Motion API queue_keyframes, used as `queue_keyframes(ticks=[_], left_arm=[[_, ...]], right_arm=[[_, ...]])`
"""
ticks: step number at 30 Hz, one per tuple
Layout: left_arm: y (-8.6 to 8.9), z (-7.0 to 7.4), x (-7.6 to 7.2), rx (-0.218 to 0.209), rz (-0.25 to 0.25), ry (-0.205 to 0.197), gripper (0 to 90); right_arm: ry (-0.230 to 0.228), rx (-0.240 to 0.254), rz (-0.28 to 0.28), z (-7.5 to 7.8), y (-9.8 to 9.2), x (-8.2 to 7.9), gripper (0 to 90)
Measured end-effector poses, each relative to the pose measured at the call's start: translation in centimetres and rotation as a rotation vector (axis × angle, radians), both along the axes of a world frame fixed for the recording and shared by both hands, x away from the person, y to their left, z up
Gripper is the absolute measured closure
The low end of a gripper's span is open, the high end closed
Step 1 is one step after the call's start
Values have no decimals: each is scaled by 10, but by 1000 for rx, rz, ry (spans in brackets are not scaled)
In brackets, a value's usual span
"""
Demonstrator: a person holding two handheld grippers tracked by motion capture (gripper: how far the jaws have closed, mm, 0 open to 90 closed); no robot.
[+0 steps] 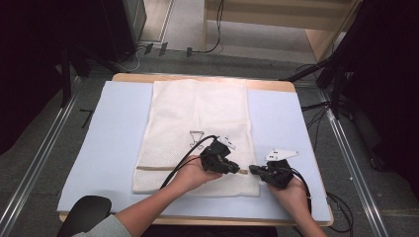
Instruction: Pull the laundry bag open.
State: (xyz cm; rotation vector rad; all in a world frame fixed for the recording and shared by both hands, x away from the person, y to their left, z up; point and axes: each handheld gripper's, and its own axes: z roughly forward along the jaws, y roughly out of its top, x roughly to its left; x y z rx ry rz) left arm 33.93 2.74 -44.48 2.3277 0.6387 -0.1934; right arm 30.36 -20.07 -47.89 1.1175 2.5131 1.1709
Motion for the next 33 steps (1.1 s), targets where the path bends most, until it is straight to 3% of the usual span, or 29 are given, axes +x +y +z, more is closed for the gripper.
queue_keyframes(ticks=[13, 24, 28, 33], left_arm=[[-14, -18, 2, 21, 9, 21, 819], [-25, -23, 4, -8, 25, 37, 821], [-26, -24, 6, -11, 34, 60, 880], [-25, -25, 8, -22, 45, 96, 889]], right_arm=[[-6, -3, -5, 0, 0, -1, 900], [-6, 0, -5, -1, 0, -1, 900], [-6, 2, -3, -1, -1, -1, 900], [-4, -14, 5, 2, 2, -3, 900]])
